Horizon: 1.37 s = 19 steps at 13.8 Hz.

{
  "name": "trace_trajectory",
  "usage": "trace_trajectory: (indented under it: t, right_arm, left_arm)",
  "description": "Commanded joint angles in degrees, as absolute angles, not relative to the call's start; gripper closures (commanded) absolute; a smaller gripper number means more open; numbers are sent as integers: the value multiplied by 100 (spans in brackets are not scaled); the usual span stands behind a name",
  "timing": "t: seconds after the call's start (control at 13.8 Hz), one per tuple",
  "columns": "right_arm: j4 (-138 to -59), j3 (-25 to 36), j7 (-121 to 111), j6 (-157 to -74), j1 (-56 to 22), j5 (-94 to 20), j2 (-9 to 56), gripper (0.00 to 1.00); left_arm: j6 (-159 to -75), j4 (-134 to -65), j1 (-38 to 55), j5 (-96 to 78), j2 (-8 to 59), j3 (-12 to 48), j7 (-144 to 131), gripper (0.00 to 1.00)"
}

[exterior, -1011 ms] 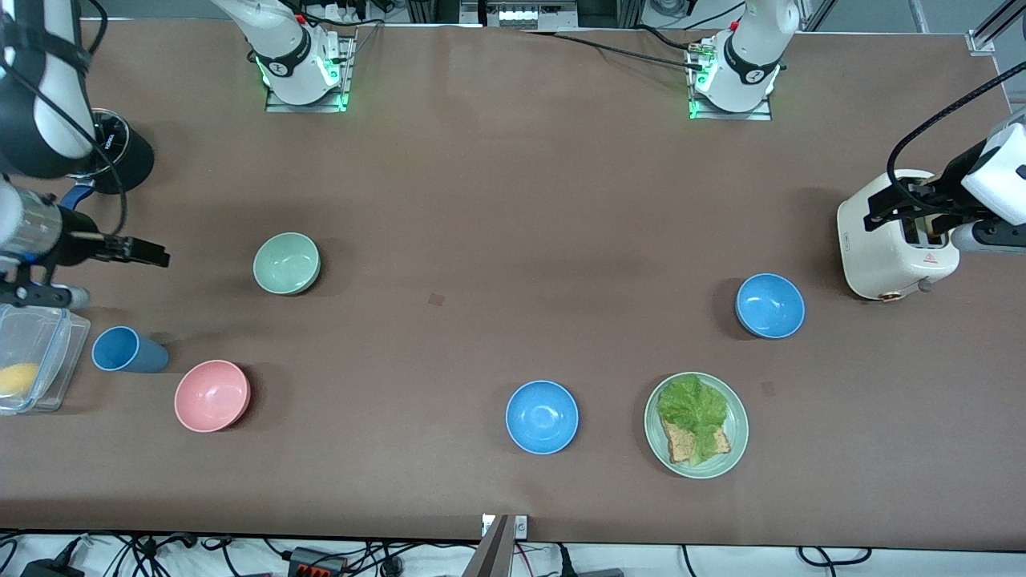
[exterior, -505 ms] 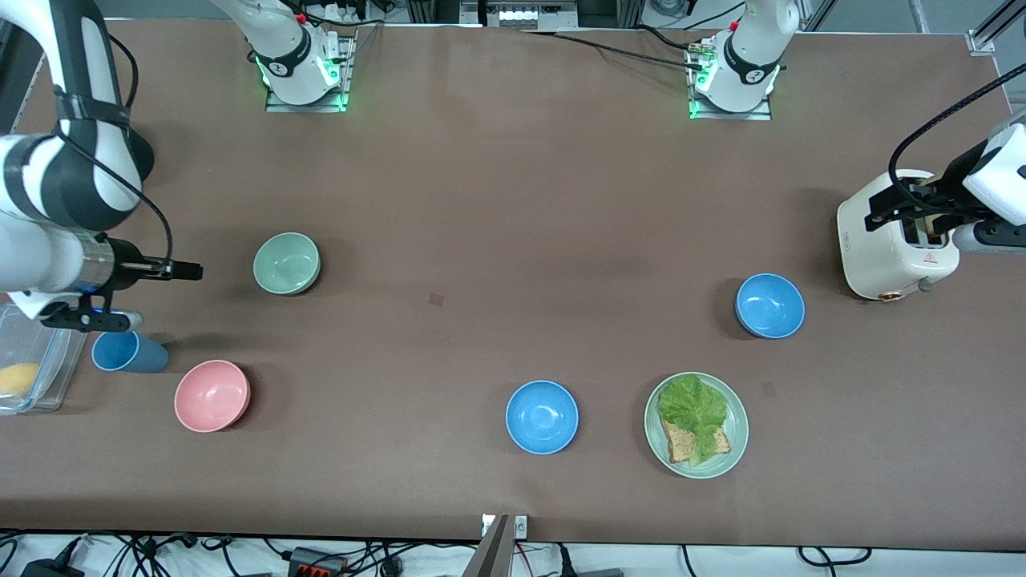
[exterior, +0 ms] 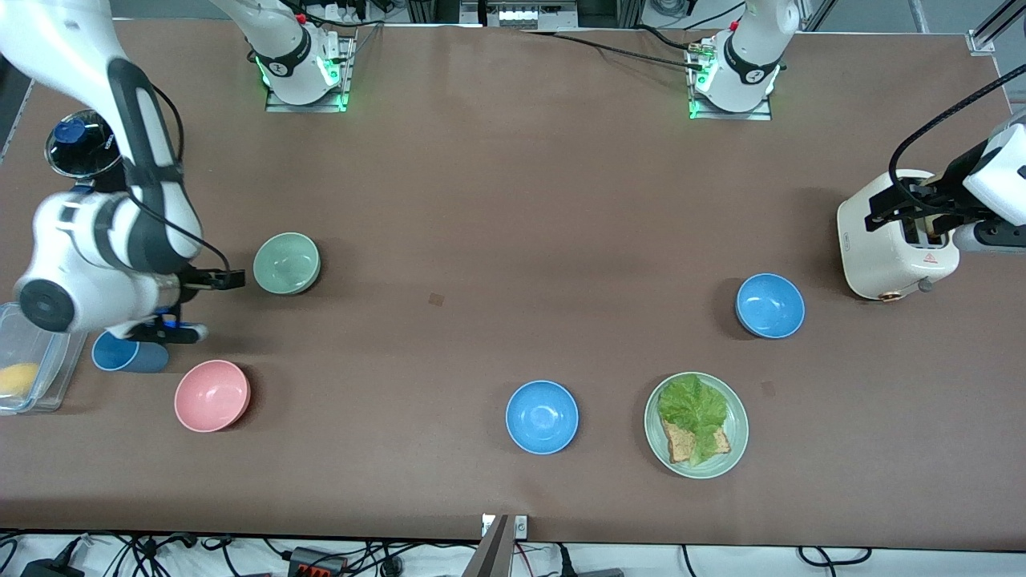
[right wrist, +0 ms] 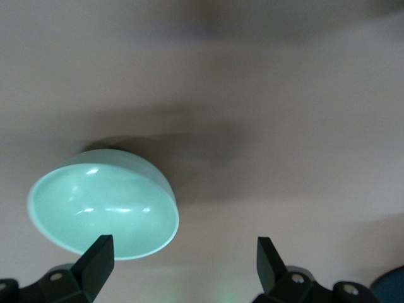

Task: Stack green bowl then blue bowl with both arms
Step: 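Reach the right gripper down to the pale green bowl rim, then grasp the green bowl and slide it toward the table middle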

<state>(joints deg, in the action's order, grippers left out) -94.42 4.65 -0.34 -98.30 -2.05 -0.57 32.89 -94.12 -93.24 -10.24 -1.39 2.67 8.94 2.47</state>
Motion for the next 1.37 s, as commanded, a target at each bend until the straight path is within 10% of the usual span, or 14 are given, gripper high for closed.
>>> trace_trajectory:
  t: [0.0, 0.36, 1.01, 1.3]
  right_arm:
    - [-9396, 475, -79, -9817, -211, -132, 3611, 0]
    - [-9615, 466, -53, -9765, -255, -141, 3691, 8]
    - [-9642, 343, -62, -9668, -272, -149, 3700, 100]
    - [-9598, 264, -53, -9668, -255, -263, 3700, 100]
  left_arm:
    - [-9360, -9299, -1055, -237, 255, 896, 211, 0]
    - [-9360, -9299, -1055, -237, 255, 888, 211, 0]
    - [-9360, -9299, -1055, -237, 255, 888, 211, 0]
    - [-9360, -9299, -1055, -237, 255, 888, 220, 0]
